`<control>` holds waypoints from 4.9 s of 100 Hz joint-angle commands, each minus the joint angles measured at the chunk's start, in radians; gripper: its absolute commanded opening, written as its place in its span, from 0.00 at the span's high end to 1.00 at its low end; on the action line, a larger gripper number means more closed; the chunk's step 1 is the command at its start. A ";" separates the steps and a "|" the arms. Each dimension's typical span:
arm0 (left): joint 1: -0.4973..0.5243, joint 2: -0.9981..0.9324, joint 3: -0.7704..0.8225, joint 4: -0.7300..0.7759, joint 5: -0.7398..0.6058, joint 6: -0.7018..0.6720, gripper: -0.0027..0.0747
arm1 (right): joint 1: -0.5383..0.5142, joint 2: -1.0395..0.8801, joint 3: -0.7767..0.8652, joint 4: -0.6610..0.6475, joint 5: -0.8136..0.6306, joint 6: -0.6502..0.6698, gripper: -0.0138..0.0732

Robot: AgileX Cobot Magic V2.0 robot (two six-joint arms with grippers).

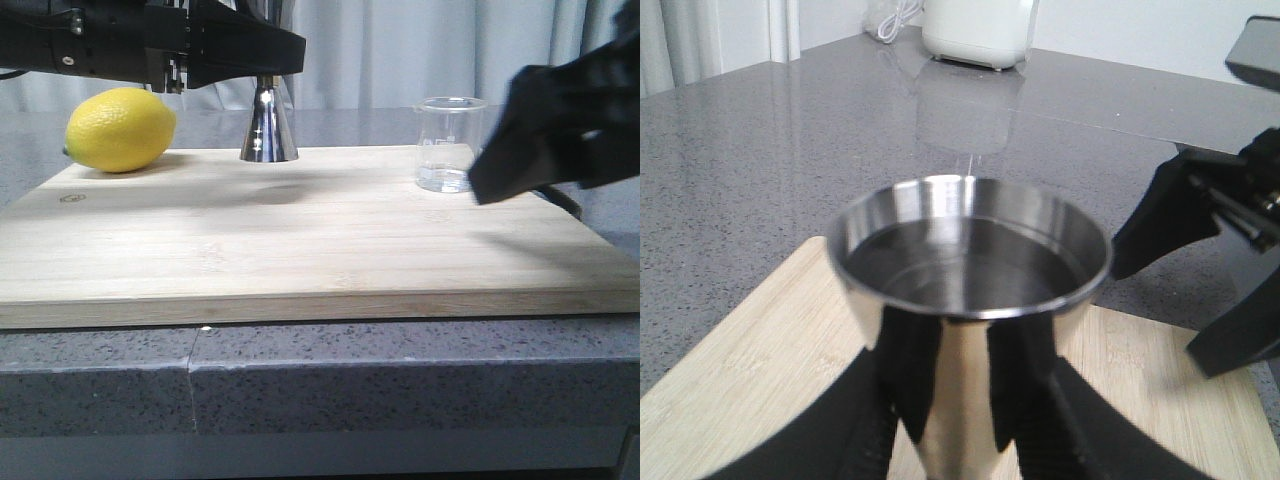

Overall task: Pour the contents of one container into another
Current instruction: 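Lower the beaker back onto the board and open the right gripper, then withdraw the right gripper away from the beaker, then lower the filled jigger onto the board with the left gripper, then open the left gripper and pull it back from the jigger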

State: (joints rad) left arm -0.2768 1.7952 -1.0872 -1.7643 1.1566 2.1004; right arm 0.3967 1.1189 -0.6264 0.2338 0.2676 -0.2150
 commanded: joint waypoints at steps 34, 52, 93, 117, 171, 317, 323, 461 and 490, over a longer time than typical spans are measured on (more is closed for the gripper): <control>-0.008 -0.042 -0.029 -0.100 0.088 -0.007 0.70 | -0.188 -0.257 -0.108 -0.109 0.425 0.075 0.19; -0.008 -0.042 -0.029 -0.100 0.088 -0.007 0.70 | -0.218 -0.303 -0.118 -0.164 0.474 0.121 0.19; -0.008 -0.042 -0.029 -0.100 0.088 -0.007 0.70 | -0.218 -0.322 -0.118 -0.178 0.476 0.121 0.19; -0.008 -0.042 -0.029 -0.100 0.088 -0.007 0.70 | -0.218 -0.322 -0.118 -0.181 0.476 0.121 0.19; -0.001 -0.008 -0.029 -0.085 0.100 0.111 0.70 | -0.218 -0.322 -0.118 -0.181 0.476 0.121 0.19; 0.039 0.007 -0.018 -0.001 0.086 0.143 0.70 | -0.218 -0.322 -0.118 -0.183 0.472 0.121 0.19; 0.039 0.007 -0.018 0.004 0.084 0.143 0.70 | -0.218 -0.322 -0.118 -0.183 0.472 0.121 0.19; 0.039 -0.085 -0.029 0.192 -0.136 -0.099 0.33 | -0.218 -0.322 -0.118 -0.183 0.472 0.121 0.19; 0.039 -0.310 -0.029 0.573 -0.238 -0.437 0.33 | -0.218 -0.322 -0.118 -0.183 0.476 0.121 0.19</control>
State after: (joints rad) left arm -0.2397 1.5885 -1.0872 -1.2626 0.9122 1.7929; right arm 0.1846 0.8063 -0.7077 0.0579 0.7952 -0.0907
